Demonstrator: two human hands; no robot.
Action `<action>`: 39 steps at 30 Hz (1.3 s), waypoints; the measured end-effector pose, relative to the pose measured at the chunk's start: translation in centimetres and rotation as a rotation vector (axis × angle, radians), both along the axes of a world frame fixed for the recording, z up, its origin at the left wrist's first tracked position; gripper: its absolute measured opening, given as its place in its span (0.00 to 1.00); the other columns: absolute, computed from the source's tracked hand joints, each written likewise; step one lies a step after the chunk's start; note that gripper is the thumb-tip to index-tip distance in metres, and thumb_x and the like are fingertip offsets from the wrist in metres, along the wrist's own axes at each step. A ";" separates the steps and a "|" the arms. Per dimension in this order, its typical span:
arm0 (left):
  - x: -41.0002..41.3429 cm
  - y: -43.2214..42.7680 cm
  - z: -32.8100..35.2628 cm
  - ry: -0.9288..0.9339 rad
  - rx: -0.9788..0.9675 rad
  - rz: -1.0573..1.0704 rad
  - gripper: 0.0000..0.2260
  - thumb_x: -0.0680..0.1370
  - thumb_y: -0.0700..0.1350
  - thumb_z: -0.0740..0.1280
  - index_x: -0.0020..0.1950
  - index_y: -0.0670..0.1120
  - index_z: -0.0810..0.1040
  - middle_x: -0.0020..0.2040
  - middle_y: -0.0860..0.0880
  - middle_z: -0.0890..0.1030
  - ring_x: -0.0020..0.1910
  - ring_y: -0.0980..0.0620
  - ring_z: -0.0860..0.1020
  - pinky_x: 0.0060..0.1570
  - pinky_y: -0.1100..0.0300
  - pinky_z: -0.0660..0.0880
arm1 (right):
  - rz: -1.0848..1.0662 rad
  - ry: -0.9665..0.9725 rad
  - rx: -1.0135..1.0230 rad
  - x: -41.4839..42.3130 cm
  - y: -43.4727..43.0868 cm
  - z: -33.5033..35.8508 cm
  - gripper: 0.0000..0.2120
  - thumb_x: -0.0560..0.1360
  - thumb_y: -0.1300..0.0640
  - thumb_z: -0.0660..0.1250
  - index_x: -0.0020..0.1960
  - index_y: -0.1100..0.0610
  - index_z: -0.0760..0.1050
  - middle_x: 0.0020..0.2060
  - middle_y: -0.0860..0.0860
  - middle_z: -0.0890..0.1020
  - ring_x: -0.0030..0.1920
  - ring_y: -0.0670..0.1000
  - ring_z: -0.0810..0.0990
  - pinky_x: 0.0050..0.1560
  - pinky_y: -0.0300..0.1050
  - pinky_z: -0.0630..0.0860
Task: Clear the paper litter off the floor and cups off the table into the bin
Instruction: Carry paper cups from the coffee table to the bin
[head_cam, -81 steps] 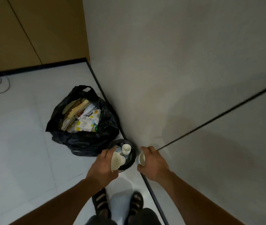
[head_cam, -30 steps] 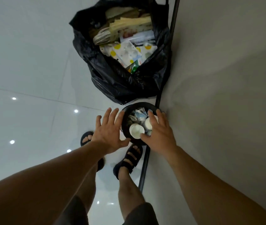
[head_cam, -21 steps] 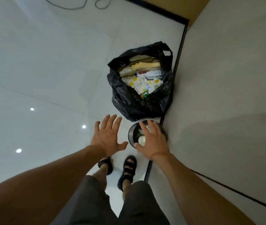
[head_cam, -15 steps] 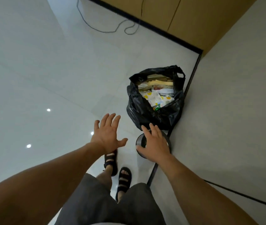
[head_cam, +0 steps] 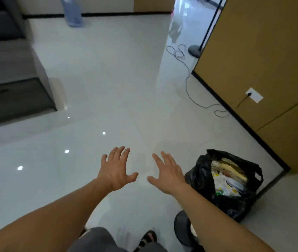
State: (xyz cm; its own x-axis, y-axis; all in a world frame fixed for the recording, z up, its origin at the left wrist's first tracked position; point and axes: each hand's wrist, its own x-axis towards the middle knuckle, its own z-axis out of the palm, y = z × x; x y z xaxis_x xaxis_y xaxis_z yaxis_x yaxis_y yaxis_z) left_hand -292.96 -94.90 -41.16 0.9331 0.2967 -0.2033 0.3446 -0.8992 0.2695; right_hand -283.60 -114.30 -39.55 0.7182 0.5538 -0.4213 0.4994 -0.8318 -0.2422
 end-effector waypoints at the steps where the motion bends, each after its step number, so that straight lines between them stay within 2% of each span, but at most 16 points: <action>1: -1.1 2.2 0.5 -0.013 0.001 0.044 0.43 0.71 0.71 0.58 0.78 0.51 0.48 0.79 0.50 0.50 0.77 0.48 0.46 0.73 0.43 0.50 | 0.044 -0.010 -0.003 -0.4 2.5 0.5 0.41 0.76 0.35 0.60 0.79 0.44 0.40 0.79 0.50 0.41 0.78 0.53 0.38 0.75 0.57 0.49; 6: -8.6 15.0 2.3 -0.051 0.018 0.234 0.42 0.71 0.71 0.58 0.78 0.52 0.49 0.78 0.51 0.52 0.77 0.48 0.48 0.73 0.43 0.50 | 0.230 -0.050 -0.019 -3.9 16.9 2.5 0.41 0.76 0.35 0.61 0.80 0.45 0.41 0.79 0.50 0.42 0.78 0.54 0.39 0.75 0.57 0.51; 10: -15.6 25.5 4.0 -0.043 0.084 0.389 0.40 0.72 0.70 0.58 0.78 0.52 0.50 0.78 0.50 0.53 0.77 0.48 0.49 0.73 0.43 0.51 | 0.381 -0.079 0.045 -8.3 29.2 3.3 0.42 0.75 0.35 0.61 0.80 0.45 0.43 0.80 0.50 0.44 0.79 0.54 0.41 0.74 0.57 0.52; 17: -25.0 38.2 5.5 -0.038 0.129 0.634 0.39 0.73 0.70 0.57 0.78 0.52 0.50 0.78 0.51 0.52 0.77 0.48 0.48 0.74 0.43 0.50 | 0.606 -0.084 0.122 -14.7 46.3 3.6 0.42 0.74 0.33 0.61 0.79 0.43 0.43 0.80 0.50 0.46 0.79 0.54 0.43 0.75 0.56 0.54; 22: -28.1 45.9 5.0 -0.044 0.129 0.767 0.39 0.73 0.69 0.57 0.78 0.52 0.50 0.78 0.51 0.52 0.77 0.49 0.47 0.74 0.44 0.49 | 0.749 -0.090 0.092 -15.3 57.2 2.7 0.43 0.74 0.32 0.61 0.79 0.44 0.43 0.80 0.50 0.45 0.79 0.54 0.44 0.75 0.57 0.54; 31: -30.0 61.9 7.5 -0.035 0.180 1.020 0.38 0.74 0.68 0.58 0.77 0.52 0.52 0.78 0.50 0.53 0.77 0.48 0.49 0.73 0.44 0.51 | 1.004 -0.111 0.177 -17.2 78.5 4.2 0.41 0.74 0.34 0.62 0.79 0.44 0.45 0.80 0.50 0.47 0.79 0.55 0.46 0.74 0.59 0.55; 39: -32.4 73.3 7.6 -0.056 0.168 1.151 0.37 0.73 0.67 0.59 0.77 0.52 0.53 0.77 0.50 0.54 0.76 0.49 0.51 0.73 0.45 0.53 | 1.110 -0.101 0.154 -19.6 92.4 5.5 0.40 0.75 0.36 0.63 0.79 0.44 0.47 0.80 0.50 0.47 0.79 0.55 0.44 0.75 0.60 0.53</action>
